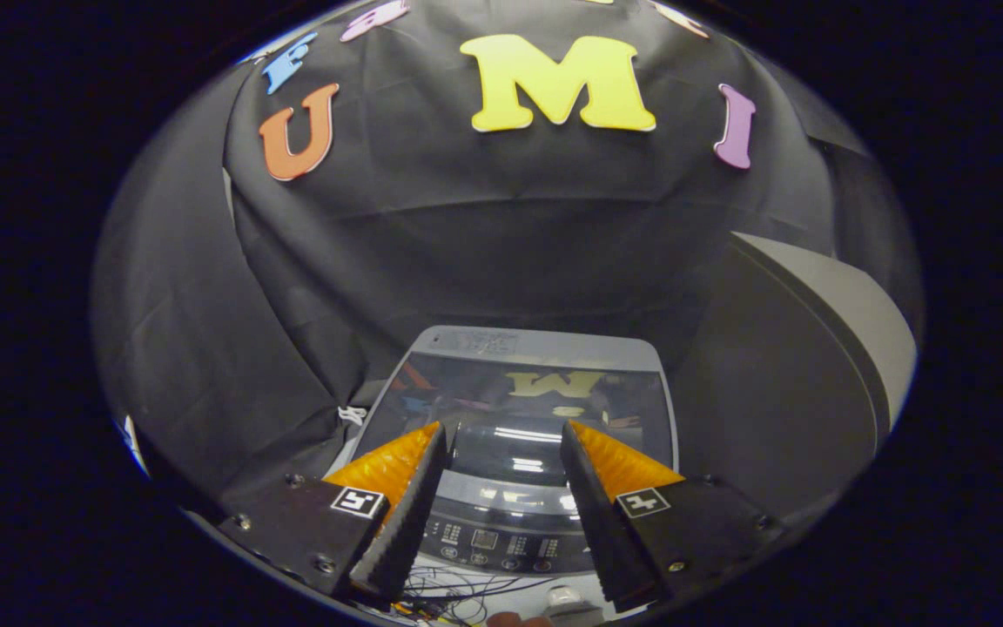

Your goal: Put the clothes into the washing machine and then close the washing machine lid.

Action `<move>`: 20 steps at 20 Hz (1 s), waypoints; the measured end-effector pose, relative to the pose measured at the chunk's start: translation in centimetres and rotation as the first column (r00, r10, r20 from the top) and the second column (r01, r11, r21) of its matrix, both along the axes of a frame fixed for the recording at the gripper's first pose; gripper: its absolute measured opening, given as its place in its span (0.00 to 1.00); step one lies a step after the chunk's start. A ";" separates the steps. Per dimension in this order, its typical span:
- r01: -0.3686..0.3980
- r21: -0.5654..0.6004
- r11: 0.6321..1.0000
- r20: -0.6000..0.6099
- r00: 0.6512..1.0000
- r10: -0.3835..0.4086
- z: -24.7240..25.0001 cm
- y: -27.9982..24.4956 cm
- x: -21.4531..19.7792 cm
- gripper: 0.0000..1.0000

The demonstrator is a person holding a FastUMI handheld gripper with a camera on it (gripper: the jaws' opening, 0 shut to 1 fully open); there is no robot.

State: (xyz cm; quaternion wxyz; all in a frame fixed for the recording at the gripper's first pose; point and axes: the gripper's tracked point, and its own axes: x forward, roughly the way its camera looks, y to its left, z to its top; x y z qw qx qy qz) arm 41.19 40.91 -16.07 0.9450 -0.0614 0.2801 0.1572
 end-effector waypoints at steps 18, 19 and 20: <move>-0.010 0.165 0.986 0.237 0.971 -0.030 14.7 -22.4 -18.9 0.84; -0.014 0.169 0.986 0.253 0.967 -0.029 15.6 -23.7 -19.6 0.84; -0.017 0.166 0.986 0.266 0.964 -0.028 16.3 -24.9 -20.0 0.84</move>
